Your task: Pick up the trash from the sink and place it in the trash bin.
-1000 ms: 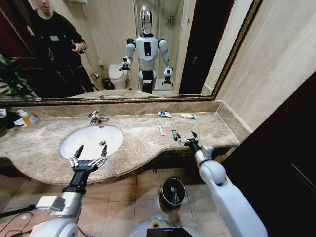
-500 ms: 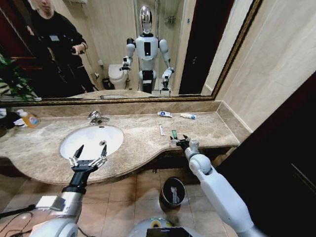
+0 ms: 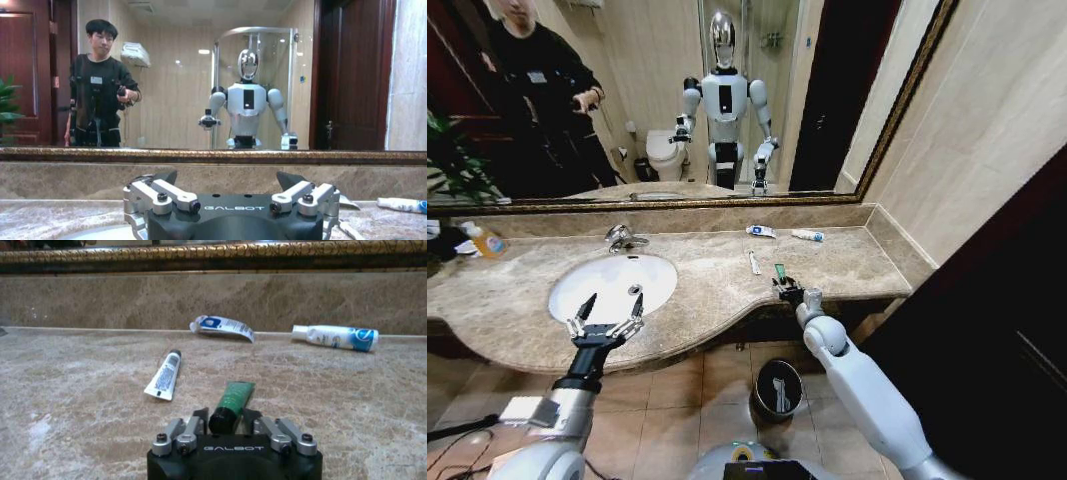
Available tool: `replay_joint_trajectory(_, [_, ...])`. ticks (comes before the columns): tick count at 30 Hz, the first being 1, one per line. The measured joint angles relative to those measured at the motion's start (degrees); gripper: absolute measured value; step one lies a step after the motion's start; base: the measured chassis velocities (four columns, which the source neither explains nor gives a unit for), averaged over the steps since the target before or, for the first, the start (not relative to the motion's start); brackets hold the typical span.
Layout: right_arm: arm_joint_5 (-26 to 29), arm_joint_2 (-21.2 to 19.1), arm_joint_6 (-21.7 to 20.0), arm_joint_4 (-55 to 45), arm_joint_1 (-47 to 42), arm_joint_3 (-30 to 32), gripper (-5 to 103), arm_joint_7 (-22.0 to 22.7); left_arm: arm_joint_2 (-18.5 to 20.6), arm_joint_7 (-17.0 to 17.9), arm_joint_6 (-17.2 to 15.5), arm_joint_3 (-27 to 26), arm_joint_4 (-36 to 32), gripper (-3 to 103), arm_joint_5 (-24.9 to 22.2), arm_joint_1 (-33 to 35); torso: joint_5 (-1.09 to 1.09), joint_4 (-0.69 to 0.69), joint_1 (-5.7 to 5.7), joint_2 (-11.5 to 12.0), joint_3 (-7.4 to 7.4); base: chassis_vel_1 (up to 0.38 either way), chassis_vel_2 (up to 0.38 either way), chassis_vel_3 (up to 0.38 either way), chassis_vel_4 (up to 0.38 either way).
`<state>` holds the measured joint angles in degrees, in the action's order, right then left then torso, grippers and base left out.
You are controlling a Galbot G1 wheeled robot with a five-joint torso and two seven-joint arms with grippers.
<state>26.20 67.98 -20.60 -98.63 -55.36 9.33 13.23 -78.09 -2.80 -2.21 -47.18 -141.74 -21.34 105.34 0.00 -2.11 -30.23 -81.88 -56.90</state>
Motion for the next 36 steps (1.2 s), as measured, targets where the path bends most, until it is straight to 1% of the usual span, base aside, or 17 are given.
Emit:
replay_joint_trajectory(1, [-0.02,0.00,0.01,-0.14,-0.01,0.00,28,0.07,0.00,0.00,0.00,0.00,0.00,100,0.00,0.00,0.00,0.00,0.00,0.00,0.00,0.000,0.000,0.000,0.000])
replay_joint_trajectory(2, [-0.03,-0.02,0.02,-0.21,-0.04,0.00,28,0.08,0.00,0.00,0.00,0.00,0.00,100,0.00,0.00,0.00,0.00,0.00,0.00,0.00,0.000,0.000,0.000,0.000])
replay_joint_trajectory(3, [-0.10,-0.10,0.05,-0.36,-0.18,0.05,24,0.08,0.00,0.00,0.00,0.00,0.00,100,0.00,0.00,0.00,0.00,0.00,0.00,0.00,0.000,0.000,0.000,0.000])
replay_joint_trajectory(5, [-0.19,-0.18,0.09,-0.47,-0.30,0.11,21,0.08,0.00,0.00,0.00,0.00,0.00,100,0.00,0.00,0.00,0.00,0.00,0.00,0.00,0.000,0.000,0.000,0.000])
replay_joint_trajectory(13, [-0.25,-0.97,0.28,-3.33,-1.44,1.14,20,0.03,0.00,0.00,0.00,0.00,0.00,100,0.00,0.00,0.01,0.00,0.00,0.00,0.00,0.000,0.000,0.000,0.000])
replay_joint_trajectory(16, [0.34,-2.44,0.75,-8.75,-3.37,3.33,20,-0.15,0.00,0.00,0.00,0.00,0.00,100,0.00,0.00,0.01,-0.01,0.00,0.00,0.00,0.000,0.000,0.000,0.000])
replay_joint_trajectory(17, [0.34,-2.44,0.75,-8.75,-3.37,3.33,20,-0.15,0.00,0.00,0.00,0.00,0.00,100,0.00,0.00,0.01,-0.01,0.00,0.00,0.00,0.000,0.000,0.000,0.000])
replay_joint_trajectory(21, [2.53,-5.41,0.80,-16.90,-9.14,7.79,20,-0.91,0.00,-0.01,0.00,0.00,0.00,100,0.00,0.00,0.01,0.00,0.00,0.00,0.00,0.000,0.000,0.000,0.000])
replay_joint_trajectory(22, [2.53,-5.41,0.80,-16.90,-9.14,7.79,20,-0.91,0.00,-0.01,0.00,0.00,0.00,100,0.00,0.00,0.01,0.00,0.00,0.00,0.00,0.000,0.000,0.000,0.000])
replay_joint_trajectory(24, [3.12,-6.39,0.84,-20.16,-12.59,9.17,20,-0.97,0.00,-0.01,0.00,0.00,0.00,100,0.00,0.00,0.01,0.00,0.00,-0.01,0.01,0.000,0.000,0.000,0.000])
replay_joint_trajectory(26, [3.24,-7.10,1.34,-25.59,-19.29,11.89,20,-0.91,0.00,0.00,0.00,0.00,0.00,100,0.00,0.00,0.01,0.00,0.01,-0.01,0.01,0.000,0.000,0.000,0.000])
replay_joint_trajectory(27, [3.24,-7.10,1.34,-25.59,-19.29,11.89,20,-0.91,0.00,0.00,0.00,0.00,0.00,100,0.00,0.00,0.01,0.00,0.01,-0.01,0.01,0.000,0.000,0.000,0.000])
replay_joint_trajectory(28, [3.16,-7.16,1.45,-26.96,-21.00,12.47,20,-0.86,0.00,0.00,0.00,0.00,0.00,100,0.00,0.00,0.00,0.00,0.01,-0.01,0.01,0.000,0.000,0.000,0.000])
replay_joint_trajectory(30, [2.41,-6.80,2.10,-32.16,-27.64,14.62,20,-0.77,0.00,0.00,0.00,0.00,0.00,100,0.00,0.00,0.00,0.00,0.01,-0.01,0.01,0.000,0.000,0.000,0.000])
replay_joint_trajectory(31, [2.41,-6.80,2.10,-32.16,-27.64,14.62,20,-0.77,0.00,0.00,0.00,0.00,0.00,100,0.00,0.00,0.00,0.00,0.01,-0.01,0.01,0.000,0.000,0.000,0.000])
replay_joint_trajectory(33, [-0.06,-5.16,3.31,-35.87,-34.71,16.14,20,-1.29,0.00,0.00,0.00,0.00,-0.01,100,0.00,0.00,-0.01,0.00,0.01,-0.02,0.01,0.000,0.000,0.000,0.000])
replay_joint_trajectory(36, [-6.18,-2.05,6.69,-36.96,-43.90,17.11,20,-4.26,0.01,-0.01,0.00,0.00,-0.01,100,0.00,0.00,0.00,0.01,0.01,-0.02,0.01,0.000,0.000,0.000,0.000])
